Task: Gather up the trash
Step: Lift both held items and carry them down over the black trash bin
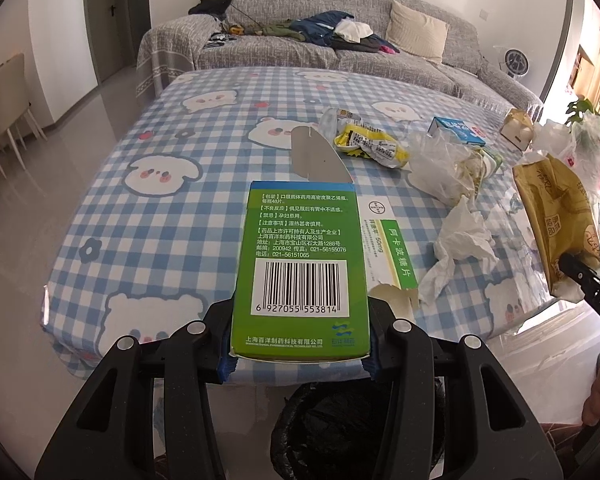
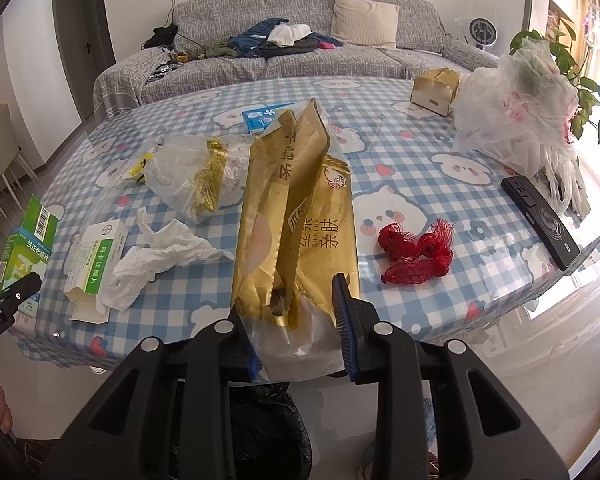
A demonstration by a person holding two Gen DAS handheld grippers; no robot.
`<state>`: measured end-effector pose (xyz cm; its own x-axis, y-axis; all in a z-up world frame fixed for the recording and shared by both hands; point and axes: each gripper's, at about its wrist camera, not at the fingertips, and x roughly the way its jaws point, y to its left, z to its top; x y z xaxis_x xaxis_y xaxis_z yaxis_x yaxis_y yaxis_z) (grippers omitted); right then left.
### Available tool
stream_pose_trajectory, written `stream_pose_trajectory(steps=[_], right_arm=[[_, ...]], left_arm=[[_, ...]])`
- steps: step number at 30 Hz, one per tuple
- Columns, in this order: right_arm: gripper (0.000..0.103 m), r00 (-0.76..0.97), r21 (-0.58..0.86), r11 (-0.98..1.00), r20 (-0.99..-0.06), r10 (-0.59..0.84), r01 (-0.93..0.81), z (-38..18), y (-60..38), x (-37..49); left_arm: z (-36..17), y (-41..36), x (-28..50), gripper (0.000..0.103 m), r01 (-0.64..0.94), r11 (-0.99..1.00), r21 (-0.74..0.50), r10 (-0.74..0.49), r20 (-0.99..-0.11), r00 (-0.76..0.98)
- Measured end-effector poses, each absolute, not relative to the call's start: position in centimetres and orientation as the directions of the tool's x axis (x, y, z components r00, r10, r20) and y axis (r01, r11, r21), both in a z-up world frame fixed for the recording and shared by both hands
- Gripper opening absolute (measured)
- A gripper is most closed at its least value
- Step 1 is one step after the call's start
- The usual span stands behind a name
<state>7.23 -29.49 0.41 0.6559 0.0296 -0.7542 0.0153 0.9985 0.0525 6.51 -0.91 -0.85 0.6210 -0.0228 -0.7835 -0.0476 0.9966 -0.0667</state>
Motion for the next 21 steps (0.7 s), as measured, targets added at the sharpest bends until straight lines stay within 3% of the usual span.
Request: stream_pose_trajectory(steps=[21], right_arm=[[0.028,0.707,0.045,0.997,-0.703,0.077,-0.064,2.9,-28.2,3.3]], left_arm=[[0.4,-1.5,0.8,0.046,-0.071,0.995,-0.077,-0.010,-0.745,0.667]])
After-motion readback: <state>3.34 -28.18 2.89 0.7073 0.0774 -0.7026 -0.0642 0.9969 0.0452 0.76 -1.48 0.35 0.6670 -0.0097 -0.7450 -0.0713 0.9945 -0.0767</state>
